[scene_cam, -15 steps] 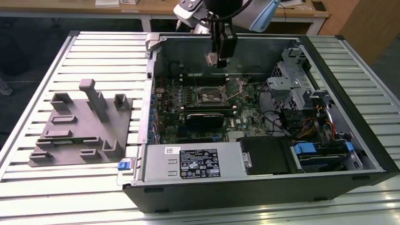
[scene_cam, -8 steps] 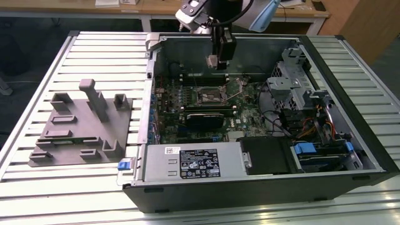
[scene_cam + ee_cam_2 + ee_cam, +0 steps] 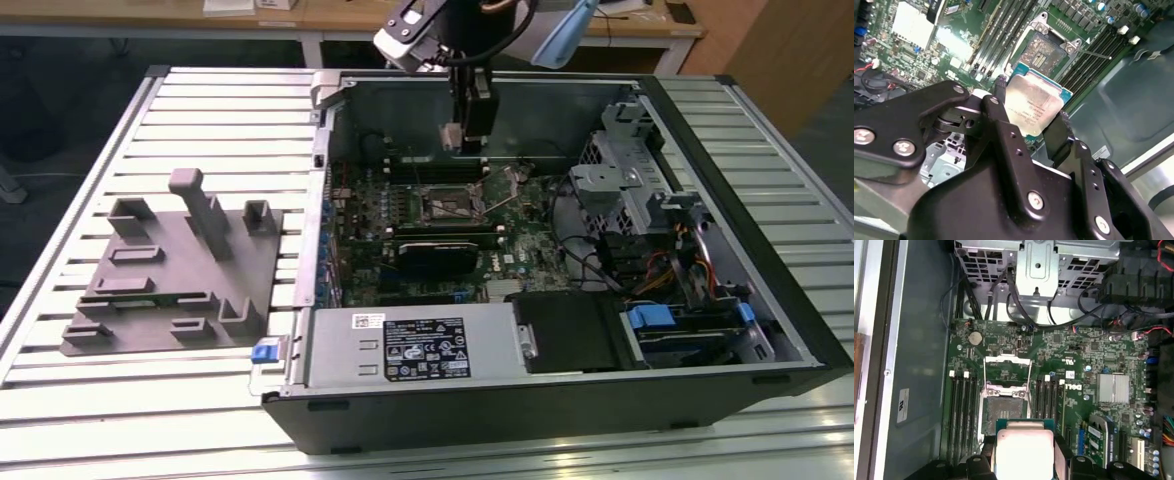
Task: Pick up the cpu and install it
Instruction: 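Place the cpu into insertion slot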
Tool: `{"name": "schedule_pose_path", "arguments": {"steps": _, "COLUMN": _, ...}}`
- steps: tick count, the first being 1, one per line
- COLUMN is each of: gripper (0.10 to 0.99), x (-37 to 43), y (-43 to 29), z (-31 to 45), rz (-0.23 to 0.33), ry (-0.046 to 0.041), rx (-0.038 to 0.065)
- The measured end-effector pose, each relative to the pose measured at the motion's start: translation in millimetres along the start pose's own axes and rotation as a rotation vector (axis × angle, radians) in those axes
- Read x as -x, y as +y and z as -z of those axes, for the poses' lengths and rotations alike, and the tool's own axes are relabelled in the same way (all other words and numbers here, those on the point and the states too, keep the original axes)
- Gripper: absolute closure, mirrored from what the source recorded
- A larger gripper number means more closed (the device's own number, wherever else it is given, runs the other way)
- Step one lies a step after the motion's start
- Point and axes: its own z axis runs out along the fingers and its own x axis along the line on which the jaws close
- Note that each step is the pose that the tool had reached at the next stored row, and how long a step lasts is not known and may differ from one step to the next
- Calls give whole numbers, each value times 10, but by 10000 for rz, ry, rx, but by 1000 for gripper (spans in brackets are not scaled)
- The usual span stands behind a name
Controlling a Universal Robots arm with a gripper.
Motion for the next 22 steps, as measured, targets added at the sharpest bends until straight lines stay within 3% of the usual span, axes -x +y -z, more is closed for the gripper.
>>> {"name": "schedule_pose_path", "arguments": {"steps": 14, "gripper": 541, "x": -135, "y": -12, "z": -253, "rz": 174, "ry": 5, "rx": 1}}
{"name": "schedule_pose_path", "arguments": {"steps": 22, "gripper": 541, "x": -146, "y": -22, "z": -400, "rz": 175, "ry": 3, "rx": 2}}
